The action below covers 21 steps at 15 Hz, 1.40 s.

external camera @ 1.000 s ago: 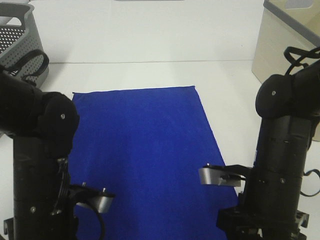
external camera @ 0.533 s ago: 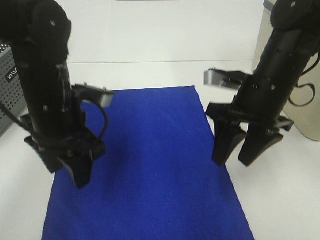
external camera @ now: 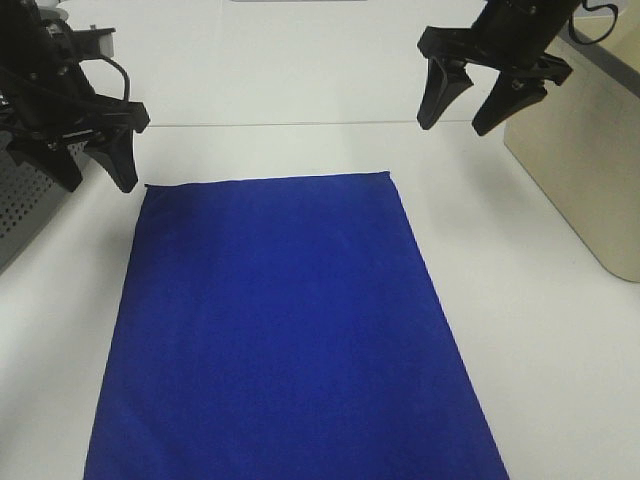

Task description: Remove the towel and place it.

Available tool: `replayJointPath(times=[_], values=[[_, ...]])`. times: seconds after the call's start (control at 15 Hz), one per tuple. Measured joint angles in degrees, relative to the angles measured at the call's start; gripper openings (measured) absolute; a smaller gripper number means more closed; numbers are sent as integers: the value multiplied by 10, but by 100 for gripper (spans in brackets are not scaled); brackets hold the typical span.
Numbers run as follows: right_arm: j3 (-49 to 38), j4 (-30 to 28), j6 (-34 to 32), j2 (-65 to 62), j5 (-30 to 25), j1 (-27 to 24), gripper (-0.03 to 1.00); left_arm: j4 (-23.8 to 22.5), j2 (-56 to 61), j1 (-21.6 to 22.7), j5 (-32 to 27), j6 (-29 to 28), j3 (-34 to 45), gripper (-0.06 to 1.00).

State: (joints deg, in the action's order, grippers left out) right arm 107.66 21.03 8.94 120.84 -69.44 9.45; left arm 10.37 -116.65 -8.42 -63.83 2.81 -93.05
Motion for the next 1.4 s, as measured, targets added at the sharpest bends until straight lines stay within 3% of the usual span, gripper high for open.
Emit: replayJointPath(times=[0.2,0.53,0.87,1.07,1.4], values=[[129,-3,-1,84,-1,-1,71,3,-65,40,5,-5,-50,62],[272,-3,9,213,-1,-1,72,1,-173,59,27,10,-162,62],[288,-3,28,240,-1,-1,74,13,-249,59,24,15,-249,62],[289,6,21,245,-1,-1,84,19,-265,55,23,24,-256,62],[290,23,10,294,0,-1,86,21,-272,55,23,30,-258,62]])
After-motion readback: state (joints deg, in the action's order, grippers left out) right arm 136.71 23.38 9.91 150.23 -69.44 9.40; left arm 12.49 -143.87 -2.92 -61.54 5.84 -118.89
